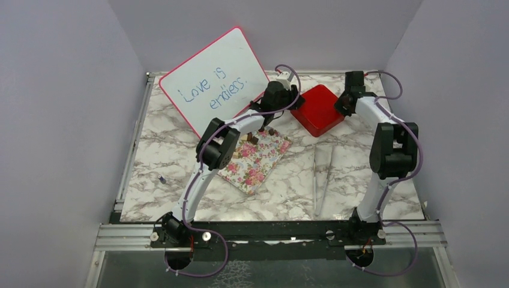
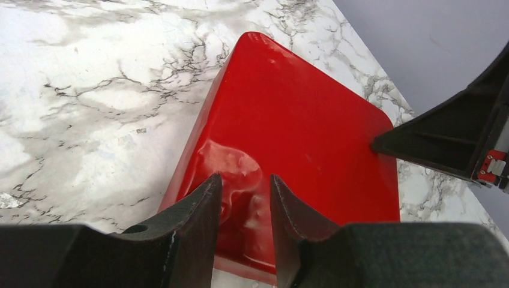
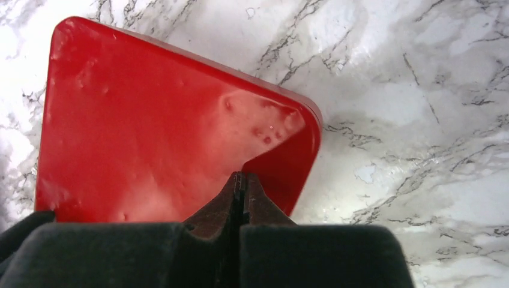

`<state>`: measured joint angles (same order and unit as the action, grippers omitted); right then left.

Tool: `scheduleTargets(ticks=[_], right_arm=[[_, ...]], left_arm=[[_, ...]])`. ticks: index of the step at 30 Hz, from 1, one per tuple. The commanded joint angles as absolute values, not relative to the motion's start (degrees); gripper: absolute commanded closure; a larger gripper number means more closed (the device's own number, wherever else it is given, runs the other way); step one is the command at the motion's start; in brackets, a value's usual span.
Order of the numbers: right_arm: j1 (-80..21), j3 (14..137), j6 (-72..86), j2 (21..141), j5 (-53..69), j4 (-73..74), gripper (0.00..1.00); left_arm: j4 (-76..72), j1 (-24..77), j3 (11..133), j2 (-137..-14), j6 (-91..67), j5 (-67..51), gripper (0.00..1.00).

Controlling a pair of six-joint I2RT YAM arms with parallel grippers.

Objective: Pack the chocolate

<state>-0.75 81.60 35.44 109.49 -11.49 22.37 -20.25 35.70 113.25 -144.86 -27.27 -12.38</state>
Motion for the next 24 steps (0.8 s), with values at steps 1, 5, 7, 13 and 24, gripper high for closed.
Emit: scheduleTargets(ticks=[1, 5, 7, 13, 24], right_arm=[[-0.4, 84.7, 32.8, 115.3, -13.7, 30.5, 0.99], [-0.4, 83.2, 29.5, 109.3, -14.7, 23.9, 0.99], [-0.4, 86.9, 28.0, 109.1, -15.8, 23.8, 0.99], [1.5, 91.5, 27.1, 114.2, -15.7, 25.6, 0.99], [1.9, 87.4, 26.7, 113.7, -15.7, 28.3, 0.99]], left_arm=[[-13.3, 36.1, 110.8, -145.1, -26.5, -12.1, 0.63], [-13.1, 36.1, 111.8, -144.7, -26.6, -12.0, 0.63], [-12.7, 36.1, 113.1, -144.8, -26.0, -12.0, 0.63], [-12.3, 36.1, 116.1, -145.3, -26.1, -11.6, 0.63], [-10.3, 36.1, 115.9, -143.7, -27.7, -9.6, 0.63]])
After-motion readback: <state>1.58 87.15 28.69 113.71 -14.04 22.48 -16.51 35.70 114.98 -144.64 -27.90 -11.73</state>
